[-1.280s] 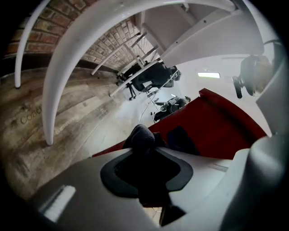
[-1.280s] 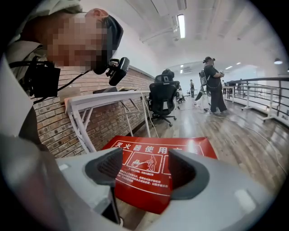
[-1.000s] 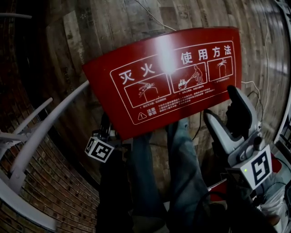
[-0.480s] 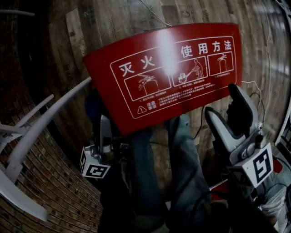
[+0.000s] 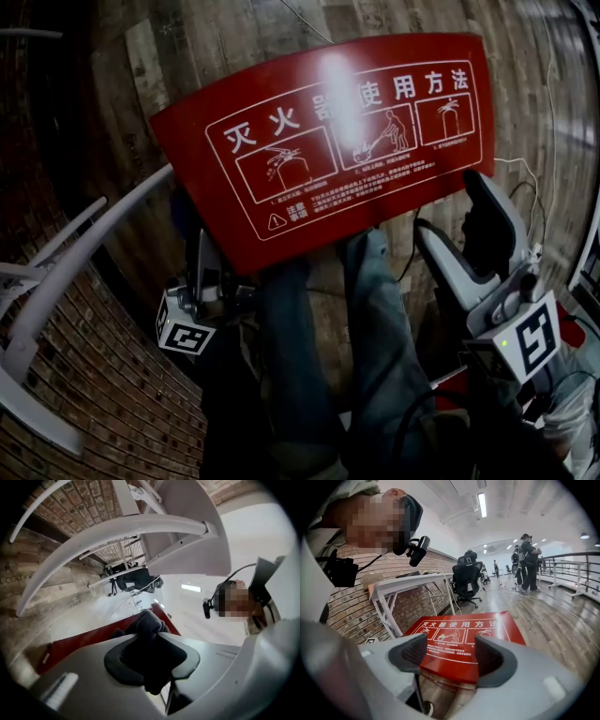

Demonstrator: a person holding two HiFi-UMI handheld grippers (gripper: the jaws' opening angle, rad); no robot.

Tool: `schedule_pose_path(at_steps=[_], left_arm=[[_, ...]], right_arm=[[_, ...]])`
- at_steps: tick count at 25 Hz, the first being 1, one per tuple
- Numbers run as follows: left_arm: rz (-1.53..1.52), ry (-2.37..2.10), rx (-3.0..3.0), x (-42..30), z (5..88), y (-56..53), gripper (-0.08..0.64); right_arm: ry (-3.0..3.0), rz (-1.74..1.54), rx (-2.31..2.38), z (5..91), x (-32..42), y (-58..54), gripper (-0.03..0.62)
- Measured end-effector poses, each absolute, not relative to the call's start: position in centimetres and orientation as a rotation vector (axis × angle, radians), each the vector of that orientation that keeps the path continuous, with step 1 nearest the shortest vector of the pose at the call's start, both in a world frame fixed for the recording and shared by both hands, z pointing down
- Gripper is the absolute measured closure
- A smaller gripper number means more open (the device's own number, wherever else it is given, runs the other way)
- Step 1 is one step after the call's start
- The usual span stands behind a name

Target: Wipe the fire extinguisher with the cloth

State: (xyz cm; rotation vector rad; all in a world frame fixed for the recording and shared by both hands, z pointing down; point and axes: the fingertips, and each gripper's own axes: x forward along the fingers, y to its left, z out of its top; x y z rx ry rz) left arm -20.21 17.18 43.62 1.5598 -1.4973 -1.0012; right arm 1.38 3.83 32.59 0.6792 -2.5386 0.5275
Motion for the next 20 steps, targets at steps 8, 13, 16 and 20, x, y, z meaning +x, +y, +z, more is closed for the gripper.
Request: schedule_pose_path(at_steps=[8, 13, 16, 20], left_arm=[[-1.139, -1.535, 1.538, -21.6, 39.9, 16.8, 0.485], [-1.019, -1.581, 1.543, -23.5, 41.9, 12.4, 0.486], [-0.915, -1.605, 1.587, -25.2, 42.4, 9.7, 0.486], [-0.829, -1.574, 1.606, -26.2, 43.0, 8.8, 0.486]], right_arm=[[-2.54, 0.539, 0.693, 32.7, 2.1, 3.8, 0.276], [-2.528, 0.54, 0.709, 32.8, 3.3, 3.9, 0.276], [-2.516, 0.542, 0.729, 33.2, 4.1, 3.8, 0.276], [-2.503, 0.557, 0.754, 33.7, 4.4, 3.5, 0.276]])
